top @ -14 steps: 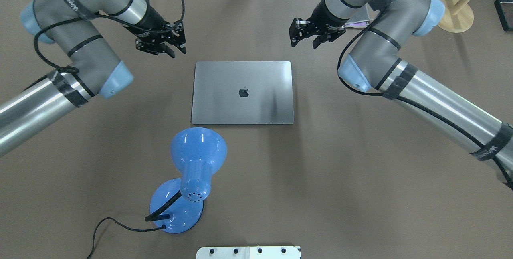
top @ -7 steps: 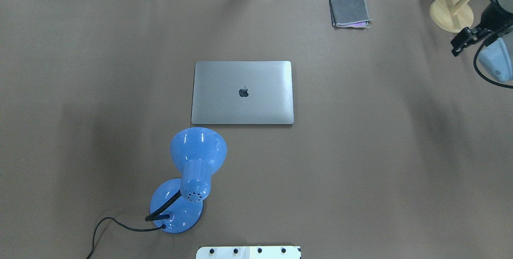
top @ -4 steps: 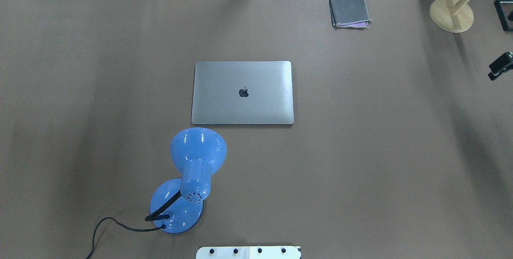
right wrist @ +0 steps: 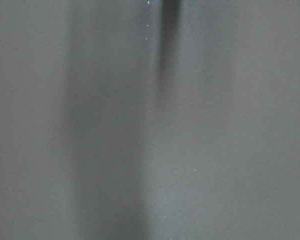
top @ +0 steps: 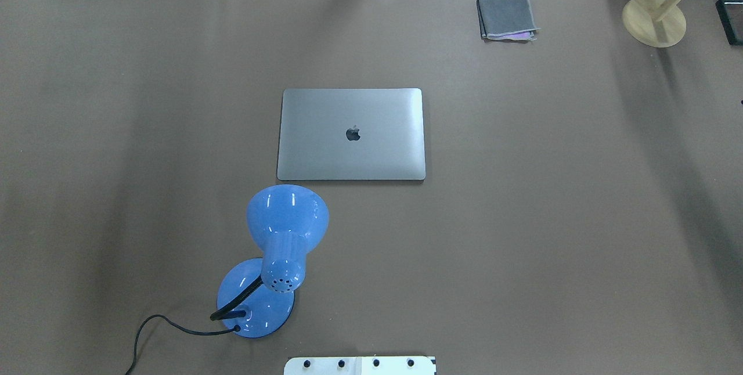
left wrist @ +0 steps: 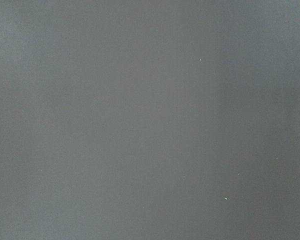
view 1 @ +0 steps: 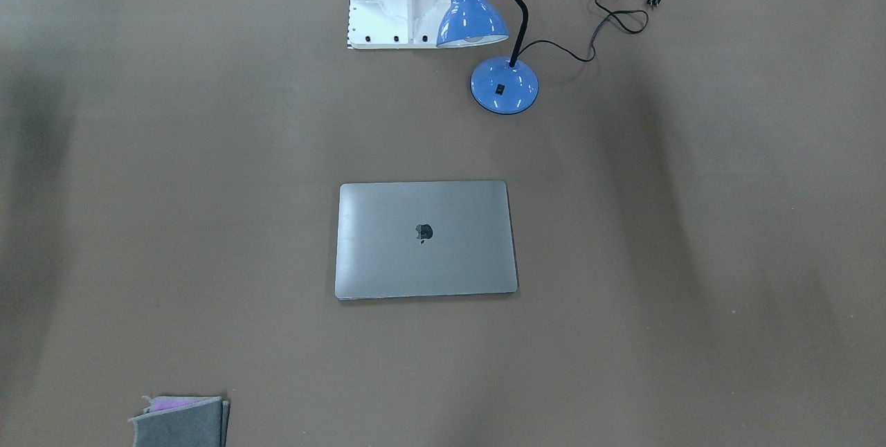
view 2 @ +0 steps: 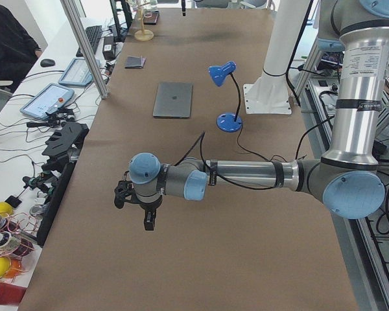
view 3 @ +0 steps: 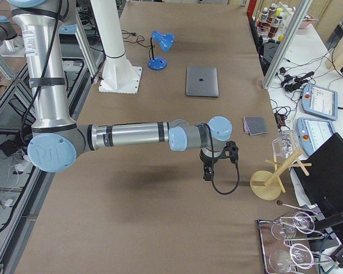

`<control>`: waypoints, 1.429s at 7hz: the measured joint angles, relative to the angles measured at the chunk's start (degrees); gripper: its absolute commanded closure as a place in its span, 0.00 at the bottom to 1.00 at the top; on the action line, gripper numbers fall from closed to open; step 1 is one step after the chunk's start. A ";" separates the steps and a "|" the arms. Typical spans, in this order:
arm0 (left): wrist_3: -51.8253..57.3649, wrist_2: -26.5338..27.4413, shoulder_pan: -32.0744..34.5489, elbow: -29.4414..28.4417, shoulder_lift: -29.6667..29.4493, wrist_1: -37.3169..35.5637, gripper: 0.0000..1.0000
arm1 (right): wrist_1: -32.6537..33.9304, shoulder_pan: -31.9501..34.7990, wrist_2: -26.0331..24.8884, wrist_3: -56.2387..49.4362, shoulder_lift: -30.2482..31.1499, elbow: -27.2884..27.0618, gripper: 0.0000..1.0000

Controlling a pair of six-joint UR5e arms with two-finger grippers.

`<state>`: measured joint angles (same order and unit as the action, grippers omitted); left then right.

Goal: Close laptop

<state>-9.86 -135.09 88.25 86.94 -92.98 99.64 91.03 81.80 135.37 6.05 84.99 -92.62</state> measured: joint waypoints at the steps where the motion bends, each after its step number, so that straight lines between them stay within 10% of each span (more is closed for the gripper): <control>1: -0.48 0.00 -0.03 0.07 -0.05 -0.01 0.02 | 3.84 0.44 0.13 -0.04 0.03 -2.63 0.00; 10: -0.78 -0.02 -0.01 0.27 -0.09 0.12 0.02 | 7.27 2.71 1.77 -0.10 2.77 -4.01 0.00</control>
<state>-10.63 -135.11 88.24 87.21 -93.07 99.76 98.29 84.51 137.14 5.94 87.76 -96.63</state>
